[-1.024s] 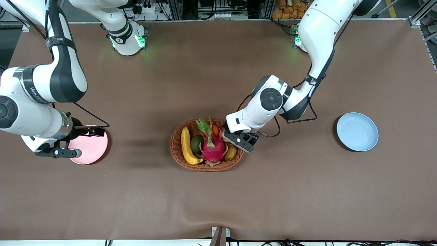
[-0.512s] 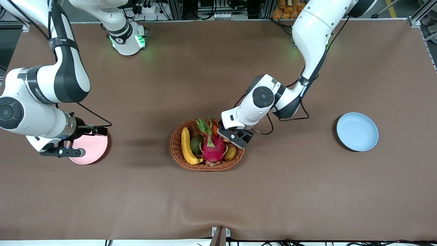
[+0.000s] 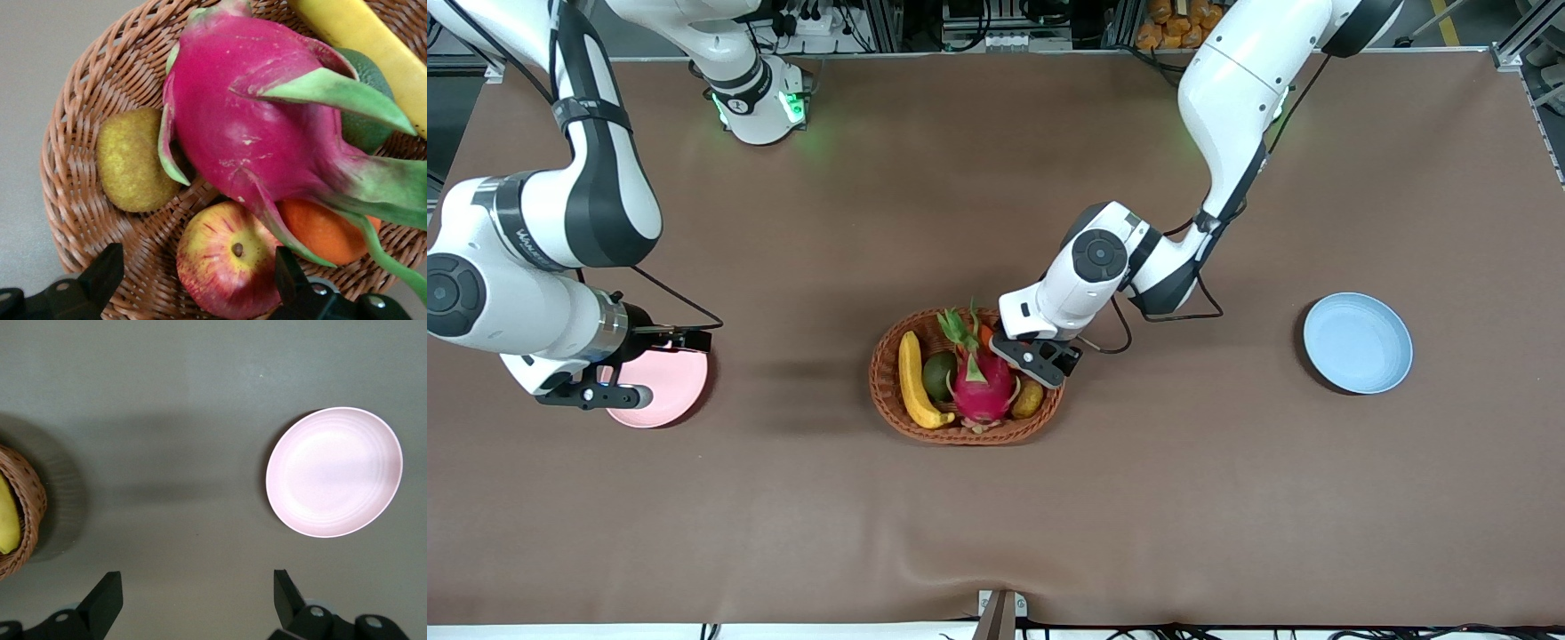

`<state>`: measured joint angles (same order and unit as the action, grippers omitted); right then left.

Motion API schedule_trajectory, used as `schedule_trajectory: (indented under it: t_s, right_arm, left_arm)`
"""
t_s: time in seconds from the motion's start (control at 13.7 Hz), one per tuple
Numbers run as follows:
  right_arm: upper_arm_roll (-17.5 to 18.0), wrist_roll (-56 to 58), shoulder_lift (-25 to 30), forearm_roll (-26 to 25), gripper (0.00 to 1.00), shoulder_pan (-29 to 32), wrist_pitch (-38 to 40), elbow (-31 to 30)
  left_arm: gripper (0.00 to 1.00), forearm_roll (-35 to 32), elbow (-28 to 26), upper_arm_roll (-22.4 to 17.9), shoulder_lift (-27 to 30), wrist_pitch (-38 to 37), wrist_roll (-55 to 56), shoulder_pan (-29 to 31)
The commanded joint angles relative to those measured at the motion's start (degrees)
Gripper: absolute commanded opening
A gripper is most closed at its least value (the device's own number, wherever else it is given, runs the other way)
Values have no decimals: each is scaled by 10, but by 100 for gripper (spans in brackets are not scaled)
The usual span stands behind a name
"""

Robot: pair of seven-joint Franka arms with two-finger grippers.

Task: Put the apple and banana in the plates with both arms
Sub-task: 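Lower the left gripper onto the red apple and close it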

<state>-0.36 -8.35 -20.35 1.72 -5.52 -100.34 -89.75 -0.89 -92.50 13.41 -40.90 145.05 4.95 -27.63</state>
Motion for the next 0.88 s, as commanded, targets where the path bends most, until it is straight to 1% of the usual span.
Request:
schedule_trajectory:
  t_s: [0.0, 0.44, 0.59, 0.66, 0.73, 0.8]
  right_arm:
    - [2, 4, 3, 14, 100, 3, -2, -3]
    - [2, 4, 3, 14, 100, 1, -11, -3]
    - [2, 4, 3, 14, 100, -3, -13, -3]
    - [2, 4, 3, 14, 100, -5, -14, -3]
    - [2, 4, 4, 14, 100, -5, -14, -3]
    - [2, 4, 3, 14, 100, -5, -14, -3]
  left_arm:
    - [100, -16, 8, -7, -9, 9, 23, -14]
    - [100, -17, 4, -8, -15, 16, 31, -23]
    - [94, -17, 3, -20, -22, 21, 30, -26]
    - [79, -17, 3, -22, -23, 21, 30, -26]
    - [51, -19, 4, -23, -21, 20, 26, -26]
    - [14, -27, 4, -22, -16, 17, 26, -22]
